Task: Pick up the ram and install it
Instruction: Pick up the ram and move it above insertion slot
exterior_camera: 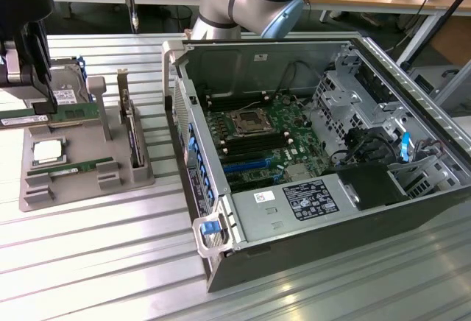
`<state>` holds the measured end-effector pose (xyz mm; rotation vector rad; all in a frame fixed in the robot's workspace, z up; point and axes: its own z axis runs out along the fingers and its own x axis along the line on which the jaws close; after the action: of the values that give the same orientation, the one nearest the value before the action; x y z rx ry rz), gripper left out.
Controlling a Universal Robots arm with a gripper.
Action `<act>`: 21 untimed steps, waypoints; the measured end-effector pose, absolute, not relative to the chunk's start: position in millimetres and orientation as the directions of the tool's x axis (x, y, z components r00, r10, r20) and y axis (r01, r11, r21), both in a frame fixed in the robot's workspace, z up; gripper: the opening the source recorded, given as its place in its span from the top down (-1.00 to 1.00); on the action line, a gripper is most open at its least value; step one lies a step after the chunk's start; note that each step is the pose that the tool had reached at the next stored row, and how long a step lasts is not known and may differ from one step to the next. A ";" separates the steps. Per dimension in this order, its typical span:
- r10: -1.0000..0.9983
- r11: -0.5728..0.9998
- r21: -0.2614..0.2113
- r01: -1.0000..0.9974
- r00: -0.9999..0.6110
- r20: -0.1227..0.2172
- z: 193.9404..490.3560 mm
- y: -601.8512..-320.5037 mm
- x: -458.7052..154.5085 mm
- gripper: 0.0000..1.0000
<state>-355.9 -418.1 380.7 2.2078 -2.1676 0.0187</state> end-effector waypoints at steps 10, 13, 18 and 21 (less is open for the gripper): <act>-0.999 -0.018 0.025 -1.000 0.019 0.042 385.3 -418.1 -355.9 0.76; -0.999 -0.018 0.025 -1.000 0.019 0.042 386.6 -418.1 -355.9 0.76; -0.999 -0.018 0.025 -1.000 0.019 0.042 388.8 -418.1 -355.9 0.76; -0.999 -0.018 0.025 -1.000 0.019 0.042 390.7 -418.1 -355.9 0.76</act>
<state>-355.9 -418.1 390.7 2.2077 -2.1675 0.0187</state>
